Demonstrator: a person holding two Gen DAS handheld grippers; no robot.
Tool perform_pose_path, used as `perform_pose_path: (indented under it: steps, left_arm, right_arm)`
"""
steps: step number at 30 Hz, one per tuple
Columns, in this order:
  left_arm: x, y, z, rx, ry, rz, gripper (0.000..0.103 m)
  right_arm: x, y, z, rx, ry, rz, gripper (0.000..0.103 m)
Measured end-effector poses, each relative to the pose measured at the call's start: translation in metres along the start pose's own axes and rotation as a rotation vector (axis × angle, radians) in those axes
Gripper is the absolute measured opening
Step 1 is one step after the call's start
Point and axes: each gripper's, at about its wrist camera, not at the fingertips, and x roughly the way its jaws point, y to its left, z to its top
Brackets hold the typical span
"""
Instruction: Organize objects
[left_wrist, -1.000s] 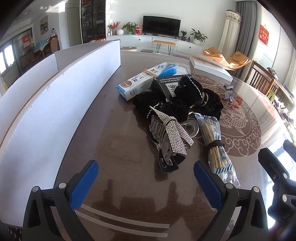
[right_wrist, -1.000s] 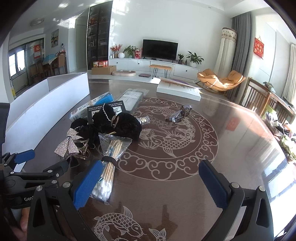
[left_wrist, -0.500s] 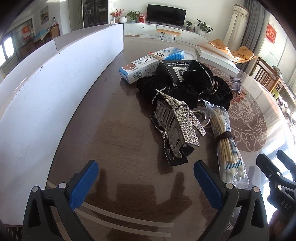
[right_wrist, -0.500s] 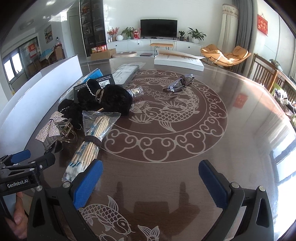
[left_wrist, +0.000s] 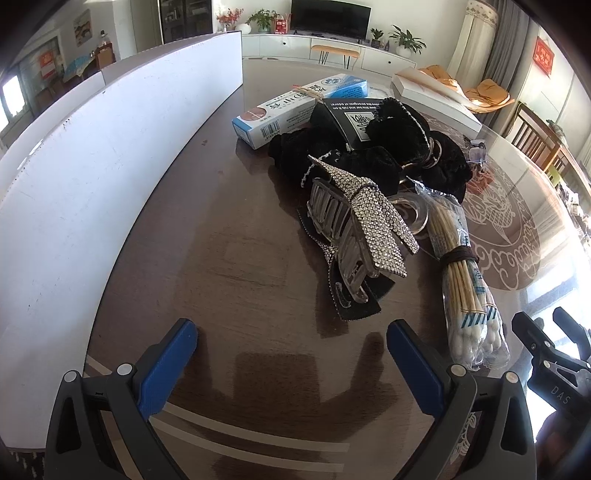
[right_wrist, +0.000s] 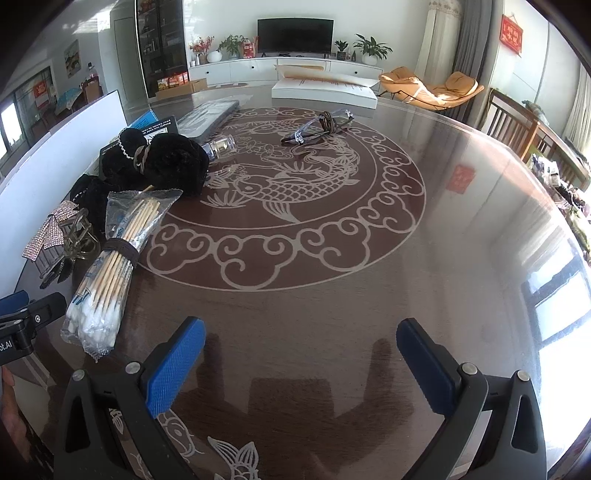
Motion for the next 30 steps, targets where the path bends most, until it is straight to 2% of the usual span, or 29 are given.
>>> perform_pose_path:
  steps: [8,17,21,26,30]
  left_arm:
    - [0.002,-0.003,-0.001,0.028,0.008,0.043,0.103]
    - [0.001,0.003,-0.003,0.025,0.017,0.043,0.103]
    - [0.000,0.014,-0.004,0.002,0.069,0.047,0.103]
    - [-0.004,0.027,-0.010,0.033,0.149,0.032,0.103]
    - [-0.006,0.032,-0.013,0.052,0.170,0.020,0.103]
  right_arm:
    - [0.005,-0.004,-0.004,0.023,0.000,0.022,0.103]
    - [0.006,-0.006,-0.003,0.024,-0.005,0.024,0.103]
    - [0.006,-0.005,-0.003,0.024,-0.005,0.023,0.103]
    - [0.006,-0.005,-0.003,0.024,-0.005,0.023,0.103]
    - [0.006,-0.005,-0.003,0.024,-0.005,0.023,0.103]
